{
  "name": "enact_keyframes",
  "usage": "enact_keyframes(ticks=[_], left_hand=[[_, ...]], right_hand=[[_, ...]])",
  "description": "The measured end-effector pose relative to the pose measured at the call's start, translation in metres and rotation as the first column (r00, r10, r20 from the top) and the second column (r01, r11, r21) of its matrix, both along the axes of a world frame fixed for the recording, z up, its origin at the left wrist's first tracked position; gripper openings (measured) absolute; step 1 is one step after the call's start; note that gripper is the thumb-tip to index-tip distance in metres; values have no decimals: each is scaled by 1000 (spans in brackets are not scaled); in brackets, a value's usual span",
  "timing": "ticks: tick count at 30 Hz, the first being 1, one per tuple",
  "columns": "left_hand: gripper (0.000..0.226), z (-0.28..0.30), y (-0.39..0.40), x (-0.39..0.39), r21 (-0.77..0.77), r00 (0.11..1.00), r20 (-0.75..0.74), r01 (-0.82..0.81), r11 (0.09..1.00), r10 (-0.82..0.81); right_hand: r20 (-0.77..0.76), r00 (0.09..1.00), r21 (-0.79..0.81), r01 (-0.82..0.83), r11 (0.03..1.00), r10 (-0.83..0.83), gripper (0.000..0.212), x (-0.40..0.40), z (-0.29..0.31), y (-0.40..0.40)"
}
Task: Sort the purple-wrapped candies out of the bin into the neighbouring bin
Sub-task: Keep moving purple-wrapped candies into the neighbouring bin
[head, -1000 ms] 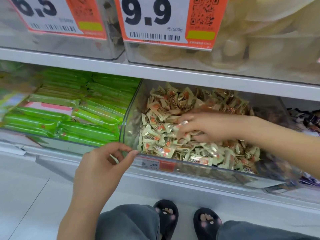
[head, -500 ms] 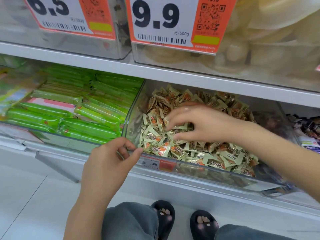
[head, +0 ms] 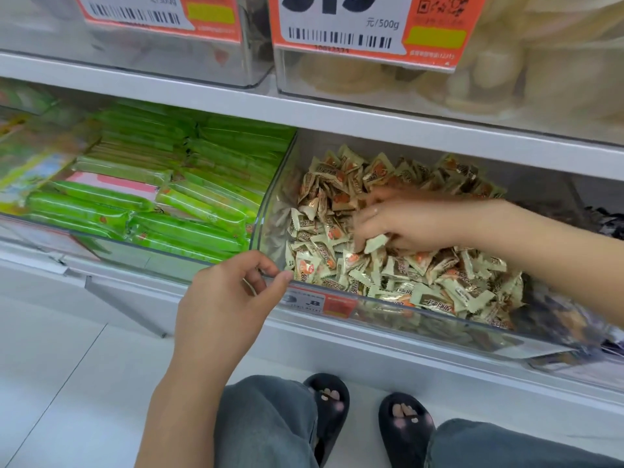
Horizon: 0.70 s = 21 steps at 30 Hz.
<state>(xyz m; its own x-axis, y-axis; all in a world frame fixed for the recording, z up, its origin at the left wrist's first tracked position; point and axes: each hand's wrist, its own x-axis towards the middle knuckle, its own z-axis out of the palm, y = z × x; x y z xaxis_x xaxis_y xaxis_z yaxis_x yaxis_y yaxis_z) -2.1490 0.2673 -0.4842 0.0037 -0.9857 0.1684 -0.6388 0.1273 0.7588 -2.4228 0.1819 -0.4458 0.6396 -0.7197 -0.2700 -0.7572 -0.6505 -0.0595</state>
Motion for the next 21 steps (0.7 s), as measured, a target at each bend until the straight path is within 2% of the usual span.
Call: enact_keyframes(ticks=[5, 7, 9, 10, 12, 14, 17, 21], left_hand=[[18, 0, -1, 0, 8, 1000, -4, 19, 1000, -19], [18, 0, -1, -1, 3, 1000, -8, 18, 1000, -18], [19, 0, -1, -2, -4, 1000, -12, 13, 1000, -13], [19, 0, -1, -2, -6, 1000, -16, 12, 1000, -12], [19, 1, -1, -3, -5, 1000, -23, 11, 1000, -11], [18, 1, -1, -2, 3, 999, -29, 15, 1000, -15], [19, 0, -2, 0, 8, 999, -34, 22, 1000, -21], [24, 0, -3, 2, -8, 999, -33, 33, 999, -33]], right_hand=[[-29, 995, 97, 103, 990, -100, 52, -23, 18, 17], [-25, 991, 263, 137, 955, -135, 49, -21, 26, 23], [35, 979, 479, 160, 863, -201, 51, -6, 35, 22], [82, 976, 508, 132, 851, -200, 56, 5, 38, 17], [217, 967, 413, 33, 910, -134, 58, 33, 34, 2], [240, 971, 306, -81, 948, 6, 57, 63, 22, -9], [-29, 974, 269, -208, 940, 223, 70, 86, -6, -12], [-267, 915, 215, -251, 944, 304, 70, 92, -20, -8]])
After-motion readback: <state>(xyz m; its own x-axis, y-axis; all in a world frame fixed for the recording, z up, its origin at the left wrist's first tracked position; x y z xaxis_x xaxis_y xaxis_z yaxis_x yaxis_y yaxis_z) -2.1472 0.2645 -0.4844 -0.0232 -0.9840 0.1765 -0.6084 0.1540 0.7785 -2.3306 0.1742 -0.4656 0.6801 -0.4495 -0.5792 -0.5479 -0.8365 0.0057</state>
